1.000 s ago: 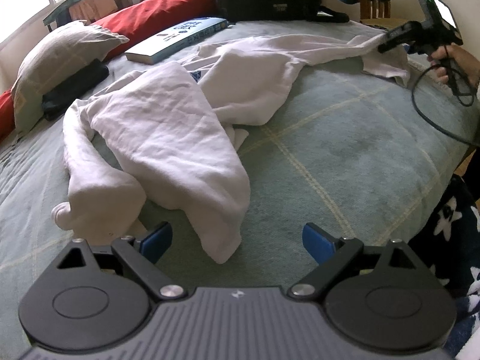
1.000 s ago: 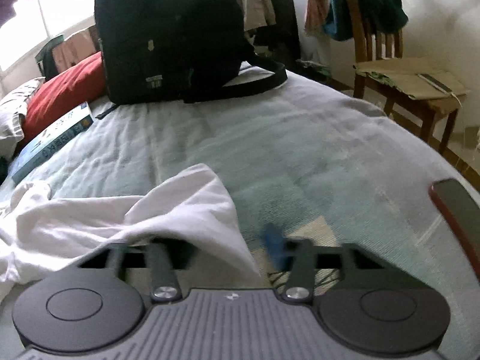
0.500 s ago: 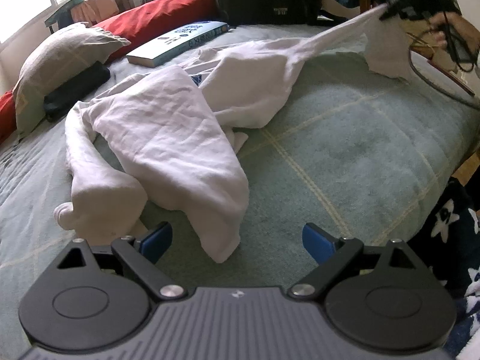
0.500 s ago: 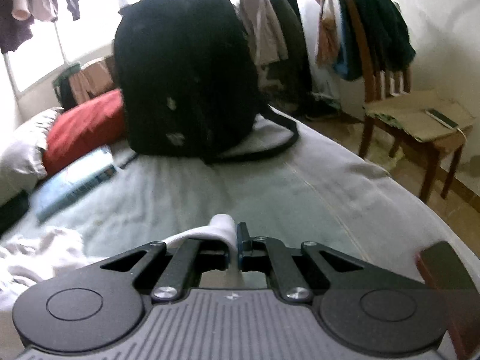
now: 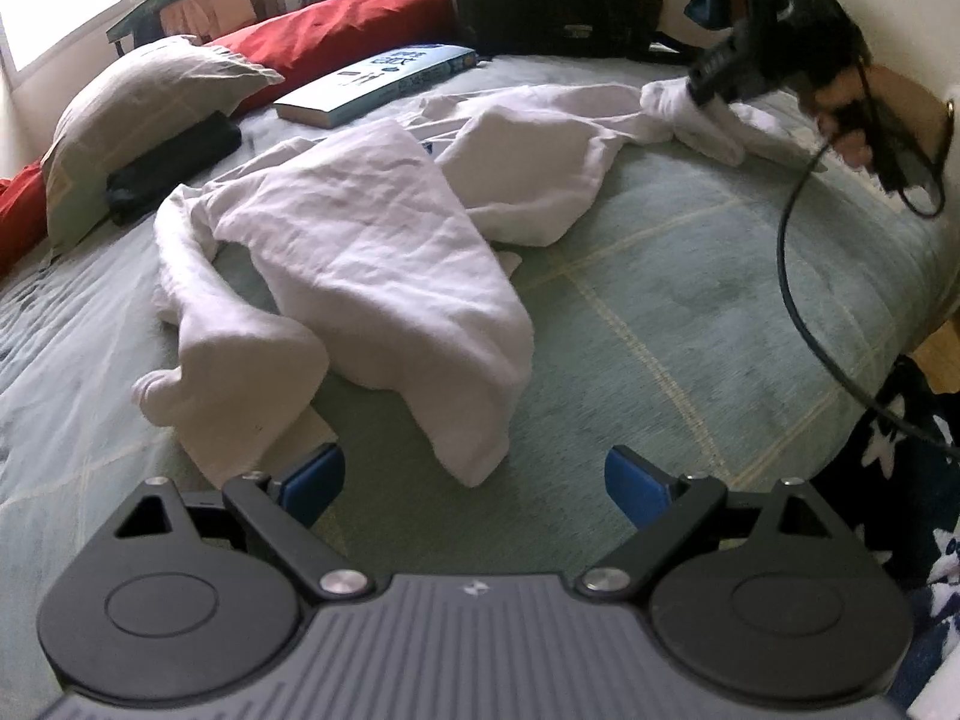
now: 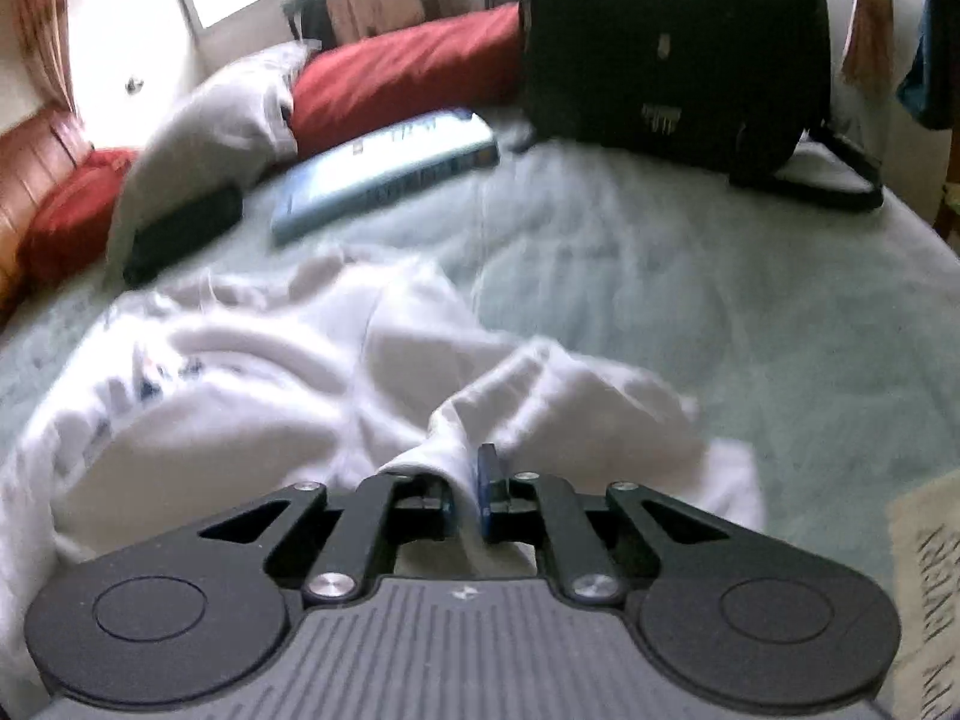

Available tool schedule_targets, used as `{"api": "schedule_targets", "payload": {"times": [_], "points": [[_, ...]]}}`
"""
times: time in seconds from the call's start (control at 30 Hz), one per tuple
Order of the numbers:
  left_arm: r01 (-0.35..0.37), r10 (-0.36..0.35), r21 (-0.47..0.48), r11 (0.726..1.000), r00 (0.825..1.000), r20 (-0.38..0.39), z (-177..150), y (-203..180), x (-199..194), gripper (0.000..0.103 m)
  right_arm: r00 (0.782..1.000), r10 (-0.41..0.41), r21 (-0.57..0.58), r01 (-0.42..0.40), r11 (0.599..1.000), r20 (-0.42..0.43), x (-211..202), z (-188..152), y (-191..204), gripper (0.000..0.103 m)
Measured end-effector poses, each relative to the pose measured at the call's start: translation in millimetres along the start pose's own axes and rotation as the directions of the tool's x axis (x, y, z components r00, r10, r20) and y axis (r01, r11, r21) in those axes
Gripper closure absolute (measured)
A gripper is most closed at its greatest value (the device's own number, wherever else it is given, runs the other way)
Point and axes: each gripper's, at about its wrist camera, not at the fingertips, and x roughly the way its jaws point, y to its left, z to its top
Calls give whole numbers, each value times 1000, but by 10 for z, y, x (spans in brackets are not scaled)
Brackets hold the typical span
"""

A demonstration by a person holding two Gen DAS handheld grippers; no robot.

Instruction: Fold clothes

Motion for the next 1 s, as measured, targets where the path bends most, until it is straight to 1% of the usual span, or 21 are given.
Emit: {"api": "schedule_targets", "payload": {"times": [0.03,0.07,0.1,0.13,0.17,0.2,0.23,0.33,0.4,0.47,0.5,0.63,0.8,1.0], "points": [[-1,1,-3,1000,1000,1,-7,10,-6,9,1000,0,-3,0,1000,-14,10,-35,4,83],[-1,1,-5,1000,1000,3,-14,20,-14,9,1000,3,5,-3,1000,-16,-31,-56,-12,81],[-1,1,-8,1000,1000,5,-22,29,-22,9,1000,6,14,-6,1000,-19,-75,-76,-28,72],[2,-2,-9,1000,1000,8,-25,38,-29,9,1000,9,24,-9,1000,-18,-160,-87,-63,57],[4,-4,-10,1000,1000,10,-30,41,-34,9,1000,10,32,-9,999,-9,-261,-116,-102,49],[6,-6,-10,1000,1000,12,-35,44,-39,9,1000,10,40,-10,999,0,-362,-146,-141,39],[10,-10,-9,1000,1000,11,-35,41,-30,9,1000,5,46,-5,999,12,-464,-194,-195,34],[23,-23,-5,1000,1000,10,-37,34,-3,9,999,-15,76,11,997,45,-751,-340,-378,33],[31,-31,2,1000,999,9,-31,1,9,9,997,-52,125,44,991,58,-866,-422,-561,33],[41,-41,11,999,999,10,-27,-36,11,9,994,-94,184,82,980,57,-896,-482,-744,33],[46,-46,15,999,999,10,-25,-56,7,9,993,-102,221,88,971,56,-893,-512,-832,33],[49,-50,22,999,999,9,-29,-101,-18,9,992,-103,330,74,941,72,-794,-611,-1056,33],[43,-43,20,999,999,4,-25,-110,-29,9,991,-118,364,84,927,71,-650,-652,-1078,33],[60,-60,23,998,998,5,-19,-123,-28,9,988,-139,367,105,924,67,-643,-674,-1049,33]]}}
